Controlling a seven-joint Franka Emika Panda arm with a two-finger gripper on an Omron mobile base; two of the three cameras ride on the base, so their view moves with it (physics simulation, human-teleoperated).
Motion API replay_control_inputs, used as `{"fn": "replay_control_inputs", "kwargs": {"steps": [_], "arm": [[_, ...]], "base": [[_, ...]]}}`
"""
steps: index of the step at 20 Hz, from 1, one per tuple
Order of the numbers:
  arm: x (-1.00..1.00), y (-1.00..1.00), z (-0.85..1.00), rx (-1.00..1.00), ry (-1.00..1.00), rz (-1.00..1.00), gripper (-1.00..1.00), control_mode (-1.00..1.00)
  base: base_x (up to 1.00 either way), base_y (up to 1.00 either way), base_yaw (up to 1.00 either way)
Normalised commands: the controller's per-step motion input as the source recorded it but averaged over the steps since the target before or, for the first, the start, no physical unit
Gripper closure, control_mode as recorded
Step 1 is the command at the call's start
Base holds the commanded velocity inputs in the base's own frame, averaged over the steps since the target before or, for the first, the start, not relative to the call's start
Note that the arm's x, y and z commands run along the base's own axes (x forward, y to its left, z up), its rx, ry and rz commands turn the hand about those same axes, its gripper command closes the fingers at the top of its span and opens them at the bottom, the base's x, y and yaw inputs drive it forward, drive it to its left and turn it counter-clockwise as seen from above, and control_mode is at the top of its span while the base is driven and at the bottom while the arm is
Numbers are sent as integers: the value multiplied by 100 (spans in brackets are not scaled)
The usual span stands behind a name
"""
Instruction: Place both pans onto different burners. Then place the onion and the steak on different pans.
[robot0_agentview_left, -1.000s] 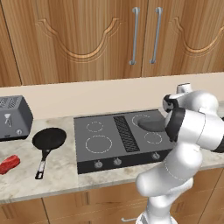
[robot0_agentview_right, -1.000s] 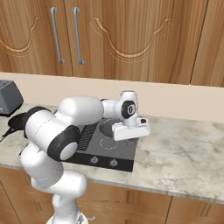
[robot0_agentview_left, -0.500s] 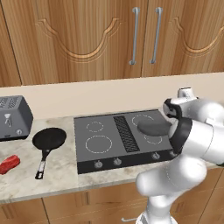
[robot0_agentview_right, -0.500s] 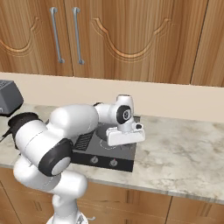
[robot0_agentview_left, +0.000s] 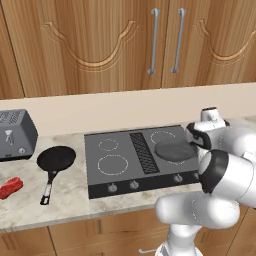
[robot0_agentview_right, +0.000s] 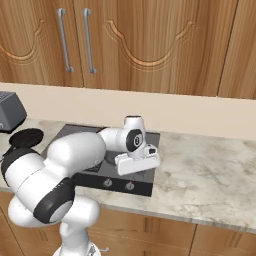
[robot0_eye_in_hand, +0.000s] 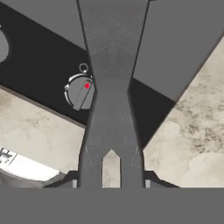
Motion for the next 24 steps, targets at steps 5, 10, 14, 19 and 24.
{"fn": "replay_control_inputs", "kwargs": {"steps": [5,10,14,19,24], "arm": [[14,0,-38,0,1,0,100,-100],[0,0,-33,0,6,0,100,-100],[0,10,-21,0,5,0,100,-100],[0,19,-20,0,5,0,100,-100],[0,20,-25,0,2,0,100,-100]], "base": [[0,0,0],[0,0,0],[0,0,0],[0,0,0],[0,0,0]]}}
